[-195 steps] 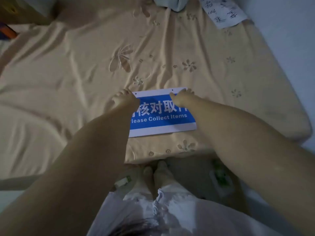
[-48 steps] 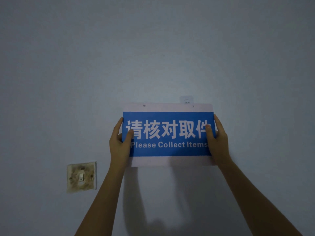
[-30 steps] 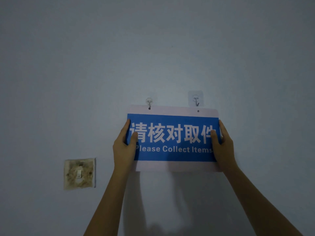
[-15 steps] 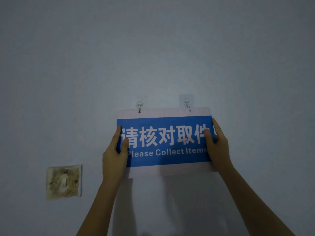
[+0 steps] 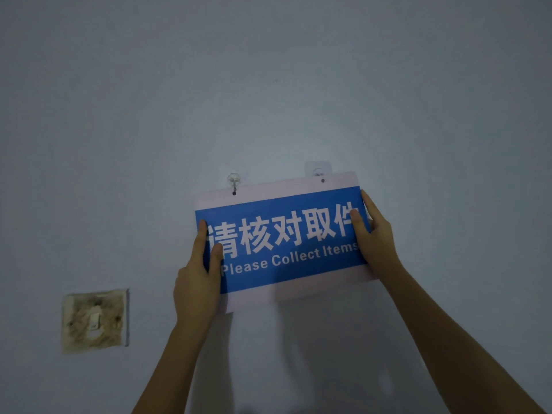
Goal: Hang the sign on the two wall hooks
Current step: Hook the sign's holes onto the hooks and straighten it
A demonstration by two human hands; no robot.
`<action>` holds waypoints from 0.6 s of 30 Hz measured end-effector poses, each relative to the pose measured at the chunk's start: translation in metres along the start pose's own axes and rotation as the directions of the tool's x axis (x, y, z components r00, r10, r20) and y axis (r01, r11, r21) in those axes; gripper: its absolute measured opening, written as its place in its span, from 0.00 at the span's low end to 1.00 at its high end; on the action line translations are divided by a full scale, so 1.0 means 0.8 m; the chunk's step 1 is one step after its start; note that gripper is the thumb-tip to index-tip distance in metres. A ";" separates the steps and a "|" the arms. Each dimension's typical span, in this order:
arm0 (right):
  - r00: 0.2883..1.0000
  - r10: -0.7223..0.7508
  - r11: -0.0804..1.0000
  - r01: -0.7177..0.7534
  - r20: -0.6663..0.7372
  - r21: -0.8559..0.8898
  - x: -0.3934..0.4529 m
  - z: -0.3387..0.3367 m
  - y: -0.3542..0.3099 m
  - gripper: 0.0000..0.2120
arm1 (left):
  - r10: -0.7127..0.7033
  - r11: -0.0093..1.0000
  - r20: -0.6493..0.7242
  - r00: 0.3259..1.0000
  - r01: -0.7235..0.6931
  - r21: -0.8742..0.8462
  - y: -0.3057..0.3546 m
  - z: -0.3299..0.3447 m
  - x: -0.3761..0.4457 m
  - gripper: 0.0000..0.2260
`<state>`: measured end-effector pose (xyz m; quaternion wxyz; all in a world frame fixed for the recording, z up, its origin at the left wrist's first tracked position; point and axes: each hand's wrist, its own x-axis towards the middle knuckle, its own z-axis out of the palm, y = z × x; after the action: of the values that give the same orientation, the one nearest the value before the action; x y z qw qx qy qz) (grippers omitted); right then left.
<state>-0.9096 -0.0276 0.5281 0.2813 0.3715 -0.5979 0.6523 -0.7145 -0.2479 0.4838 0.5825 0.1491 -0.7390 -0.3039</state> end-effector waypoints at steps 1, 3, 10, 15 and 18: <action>1.000 0.001 1.000 -0.001 0.006 0.002 0.001 -0.001 -0.001 0.25 | -0.004 1.000 0.001 1.000 0.004 0.002 0.001 0.000 0.000 0.24; 1.000 0.003 1.000 -0.003 0.015 0.004 0.004 -0.006 -0.006 0.25 | -0.008 1.000 0.005 1.000 0.008 -0.011 0.004 0.001 -0.002 0.24; 0.999 0.005 1.000 -0.005 0.040 0.004 0.006 -0.007 -0.008 0.25 | -0.012 1.000 0.004 1.000 0.012 -0.027 0.010 0.001 -0.004 0.24; 0.997 -0.004 1.000 0.001 0.074 0.030 0.012 -0.016 -0.014 0.25 | -0.029 0.999 0.031 0.999 0.030 -0.018 0.021 0.001 -0.008 0.24; 0.996 -0.006 0.999 0.003 0.088 0.039 0.017 -0.022 -0.019 0.24 | -0.027 0.999 0.035 0.999 0.028 -0.020 0.027 0.005 -0.011 0.25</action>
<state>-0.9080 -0.0090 0.5480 0.2488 0.4067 -0.5960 0.6461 -0.7129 -0.2253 0.4897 0.5668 0.1478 -0.7437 -0.3221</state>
